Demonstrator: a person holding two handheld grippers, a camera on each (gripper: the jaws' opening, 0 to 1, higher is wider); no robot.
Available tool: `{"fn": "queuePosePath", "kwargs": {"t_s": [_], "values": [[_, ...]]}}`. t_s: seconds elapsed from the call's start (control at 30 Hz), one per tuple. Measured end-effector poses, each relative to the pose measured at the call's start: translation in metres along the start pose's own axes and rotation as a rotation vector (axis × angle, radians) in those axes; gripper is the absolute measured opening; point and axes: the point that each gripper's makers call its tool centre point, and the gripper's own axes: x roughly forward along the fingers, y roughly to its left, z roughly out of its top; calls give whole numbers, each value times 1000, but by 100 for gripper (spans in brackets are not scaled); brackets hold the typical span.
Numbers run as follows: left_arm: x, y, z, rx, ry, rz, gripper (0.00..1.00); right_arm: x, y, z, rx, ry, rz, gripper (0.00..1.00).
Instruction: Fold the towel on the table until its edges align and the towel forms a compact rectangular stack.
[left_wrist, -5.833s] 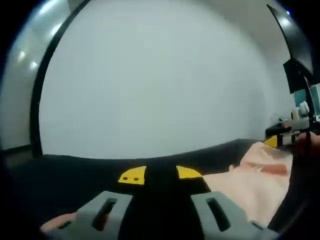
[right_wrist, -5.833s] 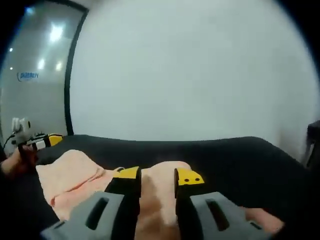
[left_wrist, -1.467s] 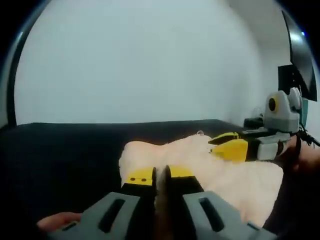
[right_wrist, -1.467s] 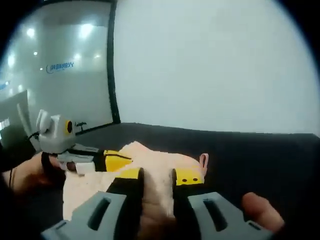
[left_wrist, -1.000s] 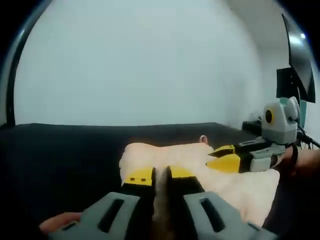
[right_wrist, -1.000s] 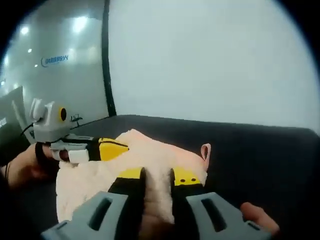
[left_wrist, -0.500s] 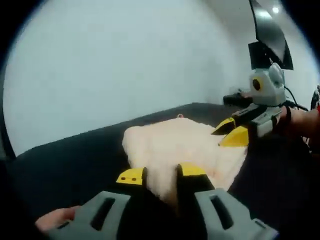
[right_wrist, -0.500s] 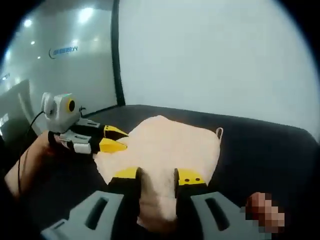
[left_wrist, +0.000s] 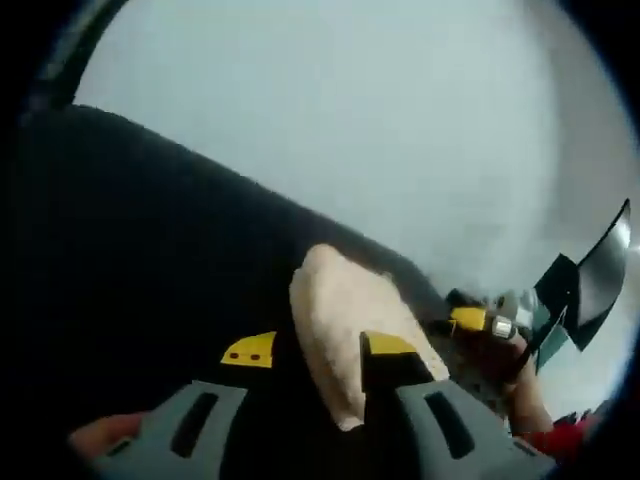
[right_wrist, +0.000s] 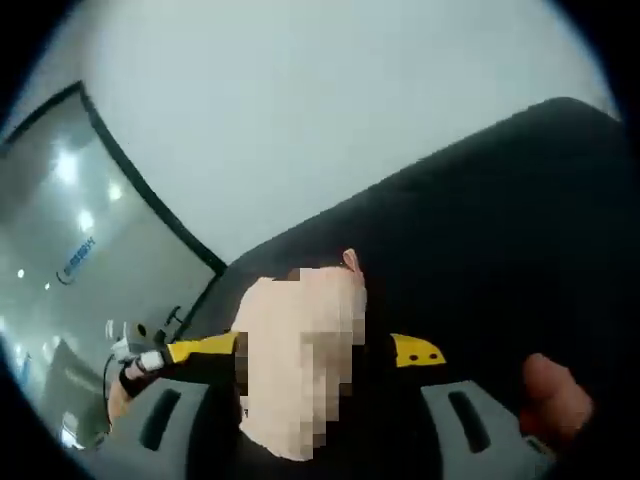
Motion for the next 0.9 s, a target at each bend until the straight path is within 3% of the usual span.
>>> {"fn": "queuePosePath", "kwargs": {"t_s": [0.07, 0.13, 0.23, 0.3, 0.33, 0.37, 0.43, 0.57, 0.77, 0.9], "values": [[9, -1, -14, -12, 75, -6, 54, 12, 7, -17, 25, 44, 10, 60], [17, -1, -21, -4, 89, 13, 60, 19, 11, -14, 97, 19, 34, 53], [23, -19, -30, -47, 111, -69, 45, 26, 18, -16, 51, 34, 32, 52], [29, -23, -36, -55, 114, -76, 30, 24, 24, -32, 2, 63, 19, 41], [32, -22, -36, -16, 103, -66, 28, 24, 18, -31, -60, 49, -26, 30], [33, -23, -35, -34, 105, -66, 28, 23, 19, -27, -77, 29, -19, 24], [30, -30, -35, -46, 90, -78, 26, 15, 26, -25, -15, 28, 21, 17], [19, -55, -39, -37, 75, -113, 22, -9, 32, -27, -86, 23, 28, 14], [8, -103, -63, 52, 79, -132, 22, -52, 30, -28, -73, -4, 44, 14], [6, -128, -86, 90, 102, -142, 22, -83, 24, -41, -81, 6, 37, 14]]}}
